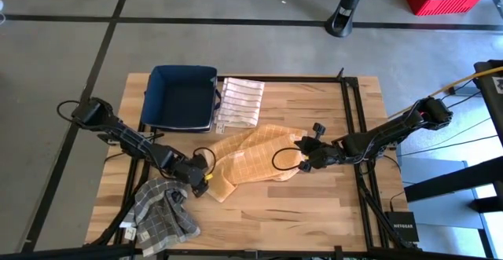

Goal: Fold towel
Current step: Fold the orange towel

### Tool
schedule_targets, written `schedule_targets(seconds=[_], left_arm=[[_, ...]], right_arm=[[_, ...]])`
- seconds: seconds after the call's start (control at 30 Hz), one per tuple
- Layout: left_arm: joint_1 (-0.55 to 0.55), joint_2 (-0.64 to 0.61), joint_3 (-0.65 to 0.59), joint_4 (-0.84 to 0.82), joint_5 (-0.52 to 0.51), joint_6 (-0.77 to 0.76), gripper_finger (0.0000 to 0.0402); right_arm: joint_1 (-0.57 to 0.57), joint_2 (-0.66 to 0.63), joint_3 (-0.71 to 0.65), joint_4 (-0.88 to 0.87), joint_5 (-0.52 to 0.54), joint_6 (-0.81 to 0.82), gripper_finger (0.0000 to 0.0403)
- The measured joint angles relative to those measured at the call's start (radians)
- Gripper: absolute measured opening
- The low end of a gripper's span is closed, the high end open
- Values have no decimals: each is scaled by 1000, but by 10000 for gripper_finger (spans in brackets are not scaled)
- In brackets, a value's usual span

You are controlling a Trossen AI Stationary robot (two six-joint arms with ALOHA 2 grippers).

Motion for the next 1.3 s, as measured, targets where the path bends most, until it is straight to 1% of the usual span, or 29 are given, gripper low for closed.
schedule_targets(seconds=[0.07,0.13,0.23,0.3,0.33,0.4,0.5,0.57,0.6,0.7,0.77,0.8,0.83,0.9,0.97,1.0,1.17,1.23,1.3], left_arm=[[0,-9,-1,-3,4,39,126],[0,-17,-3,-7,6,71,102],[0,-20,-3,1,10,110,48],[-1,-21,-3,-3,-14,132,14],[0,-21,-3,-4,-24,141,8],[0,-21,8,-33,-42,160,10],[0,-23,68,-141,-63,216,5],[-1,-23,118,-267,-71,246,3],[-4,-23,143,-330,-73,248,4],[-30,-23,197,-462,-80,249,3],[-53,-23,208,-498,-79,250,2],[-62,-23,208,-500,-80,250,3],[-69,-23,208,-503,-84,249,4],[-79,-23,208,-504,-99,249,4],[-79,-23,208,-502,-109,248,2],[-79,-23,208,-502,-110,248,2],[-79,-23,208,-501,-116,248,2],[-79,-23,208,-501,-120,253,2],[-78,-23,208,-501,-120,253,3]], right_arm=[[0,0,0,0,0,0,1],[0,0,0,1,0,0,1],[0,0,0,1,0,0,1],[0,0,0,1,0,0,1],[0,0,0,0,0,0,1],[0,0,0,1,0,0,1],[0,0,0,1,-17,0,1],[0,0,0,4,-77,1,1],[-1,0,0,9,-129,7,1],[0,0,1,36,-340,58,1],[0,0,1,47,-482,94,1],[0,0,1,50,-536,110,1],[0,0,1,51,-565,131,1],[1,0,1,50,-569,180,4],[-12,0,1,39,-572,215,19],[-23,0,1,27,-596,231,31],[-55,0,46,-132,-722,267,124],[-66,0,76,-207,-752,269,159],[-75,0,97,-245,-755,291,188]])
